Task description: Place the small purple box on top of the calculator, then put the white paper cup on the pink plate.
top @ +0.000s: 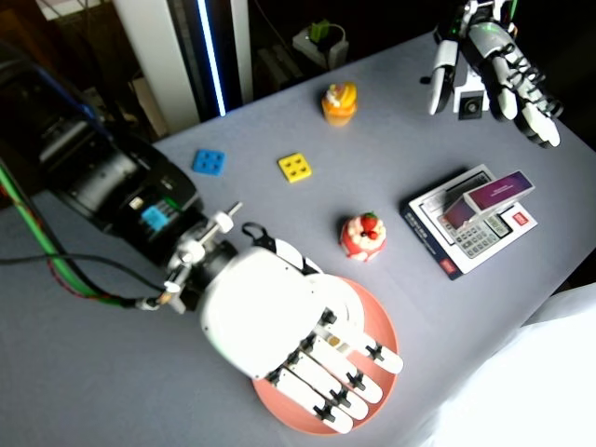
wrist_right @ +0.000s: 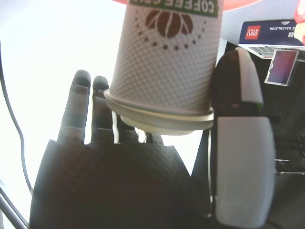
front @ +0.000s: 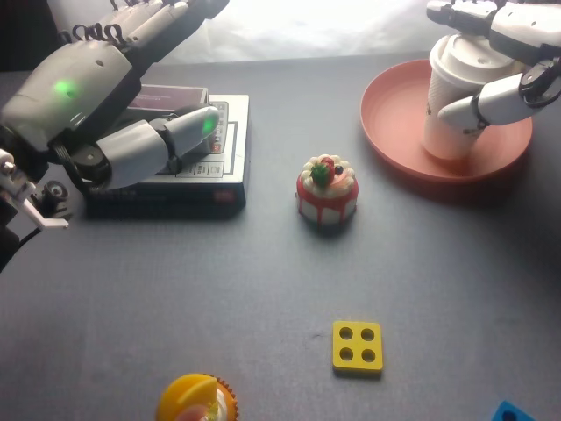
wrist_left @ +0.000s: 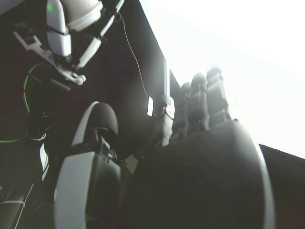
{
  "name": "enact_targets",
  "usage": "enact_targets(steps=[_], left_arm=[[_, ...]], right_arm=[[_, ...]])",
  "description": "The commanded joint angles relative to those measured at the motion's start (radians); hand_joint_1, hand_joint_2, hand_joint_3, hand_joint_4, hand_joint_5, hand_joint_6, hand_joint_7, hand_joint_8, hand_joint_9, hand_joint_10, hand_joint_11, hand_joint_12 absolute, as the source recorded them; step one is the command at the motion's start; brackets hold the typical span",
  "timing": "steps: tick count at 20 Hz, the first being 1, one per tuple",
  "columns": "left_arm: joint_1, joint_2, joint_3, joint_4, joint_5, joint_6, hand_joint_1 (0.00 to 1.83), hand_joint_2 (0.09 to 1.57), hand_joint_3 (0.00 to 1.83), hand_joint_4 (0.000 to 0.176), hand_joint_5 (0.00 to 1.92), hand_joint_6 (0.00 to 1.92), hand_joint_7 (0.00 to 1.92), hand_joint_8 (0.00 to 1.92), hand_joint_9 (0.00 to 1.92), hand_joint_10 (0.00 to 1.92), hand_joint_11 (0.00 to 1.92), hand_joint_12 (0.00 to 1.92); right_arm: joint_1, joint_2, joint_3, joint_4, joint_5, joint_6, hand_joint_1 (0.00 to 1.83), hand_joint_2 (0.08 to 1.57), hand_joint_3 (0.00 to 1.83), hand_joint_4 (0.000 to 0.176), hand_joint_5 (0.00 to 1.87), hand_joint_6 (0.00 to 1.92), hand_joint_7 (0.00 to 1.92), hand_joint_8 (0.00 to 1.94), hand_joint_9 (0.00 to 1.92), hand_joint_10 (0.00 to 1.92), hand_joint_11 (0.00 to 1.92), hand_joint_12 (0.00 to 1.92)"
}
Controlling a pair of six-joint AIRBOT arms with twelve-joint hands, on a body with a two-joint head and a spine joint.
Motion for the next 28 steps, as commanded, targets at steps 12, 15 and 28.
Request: enact_targets(steps=[12, 15, 28], left_arm=[[-0.003, 0.004, -0.006, -0.009, -0.138, -0.005, 0.60, 1.32, 0.00, 0.118, 0.05, 0.00, 0.00, 0.00, 0.00, 0.00, 0.00, 0.00], [-0.001, 0.005, -0.008, -0.014, -0.144, -0.005, 0.60, 1.31, 0.00, 0.113, 0.05, 0.00, 0.00, 0.00, 0.00, 0.00, 0.00, 0.00], [0.022, 0.022, -0.031, -0.030, -0.186, -0.006, 0.63, 1.32, 0.00, 0.093, 0.05, 0.00, 0.00, 0.00, 0.00, 0.00, 0.00, 0.00]], right_arm=[[0.009, 0.009, -0.022, -0.003, 0.132, -0.020, 0.59, 0.87, 0.00, 0.172, 0.00, 0.00, 0.00, 0.00, 0.00, 0.00, 0.00, 0.00], [0.009, 0.011, -0.036, -0.003, 0.141, -0.032, 0.59, 0.84, 0.00, 0.174, 0.00, 0.00, 0.00, 0.00, 0.00, 0.00, 0.00, 0.00], [-0.035, 0.214, -0.278, -0.071, 0.392, -0.046, 0.38, 1.02, 0.01, 0.114, 0.00, 0.00, 0.00, 0.00, 0.00, 0.00, 0.00, 0.00]])
